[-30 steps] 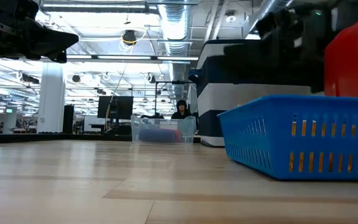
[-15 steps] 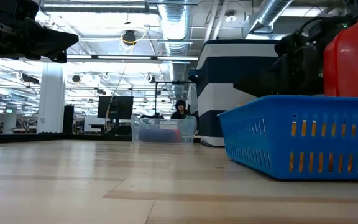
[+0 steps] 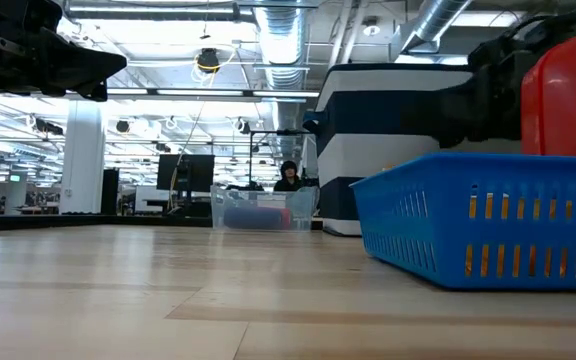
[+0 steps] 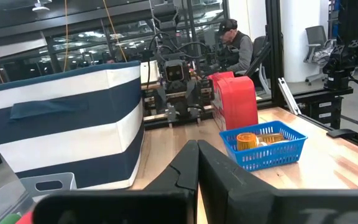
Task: Pick & Place Medicine items
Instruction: Return to Home Position
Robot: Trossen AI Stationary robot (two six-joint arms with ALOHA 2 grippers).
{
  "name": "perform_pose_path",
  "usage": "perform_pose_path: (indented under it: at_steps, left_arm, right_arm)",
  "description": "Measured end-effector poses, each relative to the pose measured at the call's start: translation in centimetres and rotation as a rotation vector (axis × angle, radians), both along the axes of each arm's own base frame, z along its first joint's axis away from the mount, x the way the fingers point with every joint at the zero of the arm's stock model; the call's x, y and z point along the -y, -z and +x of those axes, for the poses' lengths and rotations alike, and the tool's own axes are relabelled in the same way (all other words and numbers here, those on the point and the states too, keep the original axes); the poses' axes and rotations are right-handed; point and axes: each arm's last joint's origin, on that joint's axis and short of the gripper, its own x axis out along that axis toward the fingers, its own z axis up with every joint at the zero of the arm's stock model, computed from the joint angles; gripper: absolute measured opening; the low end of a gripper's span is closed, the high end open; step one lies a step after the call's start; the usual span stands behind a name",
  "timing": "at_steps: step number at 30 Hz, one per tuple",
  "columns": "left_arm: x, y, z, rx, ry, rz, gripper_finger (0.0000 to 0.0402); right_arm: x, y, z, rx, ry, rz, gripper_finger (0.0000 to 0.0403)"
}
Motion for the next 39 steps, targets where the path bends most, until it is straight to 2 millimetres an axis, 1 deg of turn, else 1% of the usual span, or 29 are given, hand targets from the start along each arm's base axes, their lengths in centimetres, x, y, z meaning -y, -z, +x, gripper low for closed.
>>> perform_pose_path:
  at_steps: [4,8,17,24,28,33,39]
  left_arm:
    - [0.0,0.0,0.0,0.000,0.000,0.000,0.0000]
    - [0.0,0.0,0.0,0.000,0.000,0.000,0.0000]
    - [0.0,0.0,0.0,-0.003,0.000,0.000,0.0000]
    - [0.0,0.0,0.0,-0.003,0.000,0.000,0.0000]
    - [0.0,0.0,0.0,-0.003,0.000,0.000,0.0000]
    - [0.0,0.0,0.0,-0.003,0.000,0.000,0.0000]
    - [0.0,0.0,0.0,-0.003,0.000,0.000,0.0000]
  right_arm:
    - [0.0,0.0,-1.1,0.003,0.000,-0.002,0.0219]
    - [0.0,-0.3,-1.2,0.022,-0.004,-0.017,0.0219]
    - [0.2,-0.3,-1.2,0.019,0.008,-0.074,0.0219]
    - [0.2,-1.2,-1.4,0.074,0.007,-0.073,0.0219]
    - [0.1,-0.8,-1.5,0.008,0.002,-0.080,0.0219]
    - [0.2,-0.4,-1.7,-0.089,-0.002,-0.039,0.0219]
    - [0.0,-0.7,-2.3,-0.123,-0.014,-0.015,0.0219]
